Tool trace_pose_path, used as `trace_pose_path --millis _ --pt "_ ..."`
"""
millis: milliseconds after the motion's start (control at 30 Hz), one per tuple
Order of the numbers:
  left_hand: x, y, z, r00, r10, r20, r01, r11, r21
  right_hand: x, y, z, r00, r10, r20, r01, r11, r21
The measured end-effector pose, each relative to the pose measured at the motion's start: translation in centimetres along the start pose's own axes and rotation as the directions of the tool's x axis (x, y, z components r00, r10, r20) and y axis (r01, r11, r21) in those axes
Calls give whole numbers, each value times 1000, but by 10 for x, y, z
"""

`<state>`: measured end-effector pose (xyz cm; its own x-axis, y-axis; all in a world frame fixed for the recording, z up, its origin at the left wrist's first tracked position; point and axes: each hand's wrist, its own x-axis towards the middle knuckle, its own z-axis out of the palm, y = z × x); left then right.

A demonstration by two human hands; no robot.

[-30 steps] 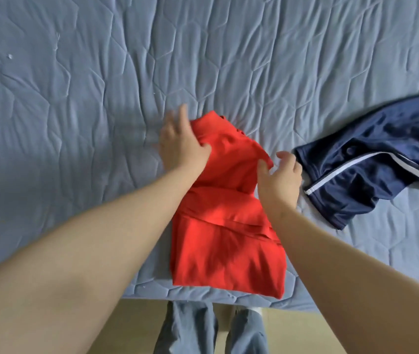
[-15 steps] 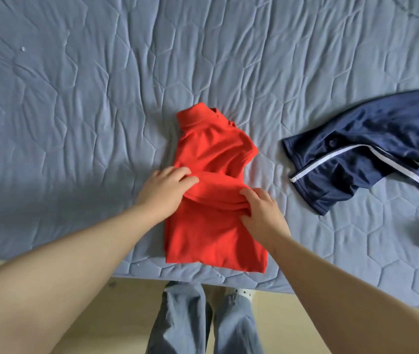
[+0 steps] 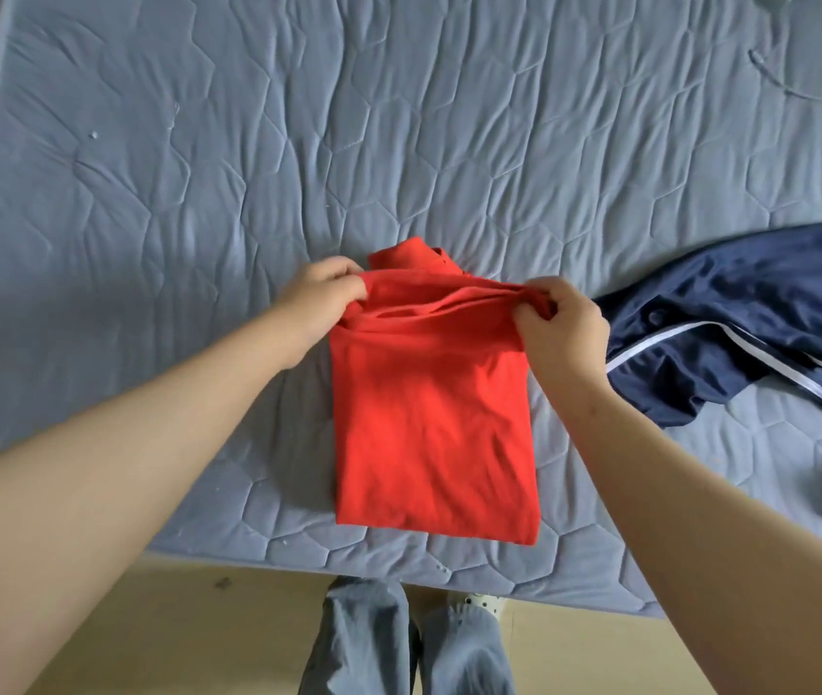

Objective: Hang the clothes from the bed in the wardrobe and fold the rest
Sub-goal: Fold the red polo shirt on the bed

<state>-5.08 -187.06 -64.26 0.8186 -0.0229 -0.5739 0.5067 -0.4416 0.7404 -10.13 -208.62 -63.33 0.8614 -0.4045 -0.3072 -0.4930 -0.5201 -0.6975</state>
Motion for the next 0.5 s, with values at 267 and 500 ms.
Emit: trace_pose_path --millis 267,500 --pt "29 -24 14 973 -227 34 229 971 -70 18 9 38 981 193 14 -192 968 164" --pt "32 -35 26 985 57 -164 -14 966 256 33 31 49 810 515 279 -582 760 289"
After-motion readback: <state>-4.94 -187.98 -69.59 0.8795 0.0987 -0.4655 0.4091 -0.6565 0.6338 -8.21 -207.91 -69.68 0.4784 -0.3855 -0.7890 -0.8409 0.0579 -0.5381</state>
